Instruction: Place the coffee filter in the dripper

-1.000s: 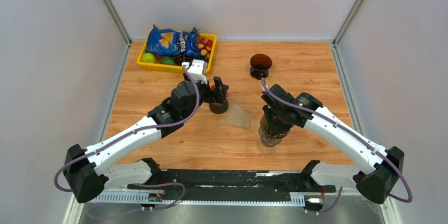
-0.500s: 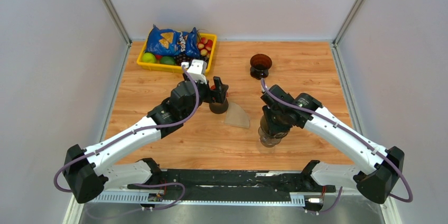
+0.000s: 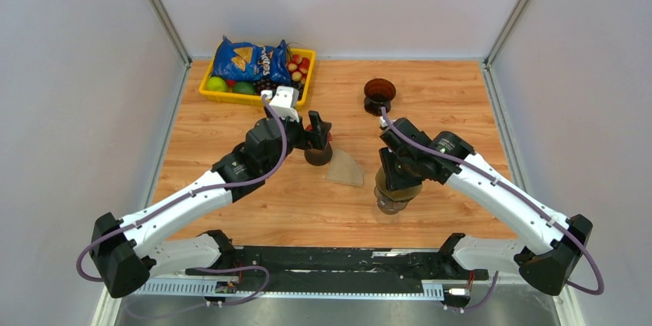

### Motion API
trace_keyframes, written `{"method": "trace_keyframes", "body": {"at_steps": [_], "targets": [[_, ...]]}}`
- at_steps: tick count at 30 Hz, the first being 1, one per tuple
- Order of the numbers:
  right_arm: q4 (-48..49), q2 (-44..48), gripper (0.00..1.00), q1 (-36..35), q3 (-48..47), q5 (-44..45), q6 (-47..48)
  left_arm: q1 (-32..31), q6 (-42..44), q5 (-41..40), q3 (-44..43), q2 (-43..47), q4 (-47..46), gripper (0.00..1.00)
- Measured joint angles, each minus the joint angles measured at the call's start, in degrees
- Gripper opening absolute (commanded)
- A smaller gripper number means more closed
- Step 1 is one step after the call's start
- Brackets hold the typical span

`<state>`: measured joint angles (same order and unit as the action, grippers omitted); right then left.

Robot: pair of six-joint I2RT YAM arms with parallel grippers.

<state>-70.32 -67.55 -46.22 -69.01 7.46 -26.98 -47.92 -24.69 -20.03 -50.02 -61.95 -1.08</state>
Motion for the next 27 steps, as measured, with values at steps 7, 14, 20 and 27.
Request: {"method": "trace_keyframes", "body": {"at_steps": [7, 14, 20, 27], "targets": [[-0.7, 0.0, 0.38, -0.2, -2.1, 0.1, 0.0, 0.0, 0.1, 0.0, 0.0, 0.5, 0.0, 1.00], [-2.8, 0.2, 0.46, -0.2, -6.2, 0.4, 0.0, 0.0, 0.1, 0.0, 0.0, 0.9, 0.0, 1.00], [-3.7, 1.7, 0.56, -0.2, -12.5, 0.4, 0.3, 0.0, 0.1, 0.0, 0.1, 1.5, 0.0, 1.00], [-2.0, 4.9, 1.00, -0.2, -17.7, 2.5, 2.4, 0.0, 0.1, 0.0, 0.7, 2.7, 0.0, 1.00]]}}
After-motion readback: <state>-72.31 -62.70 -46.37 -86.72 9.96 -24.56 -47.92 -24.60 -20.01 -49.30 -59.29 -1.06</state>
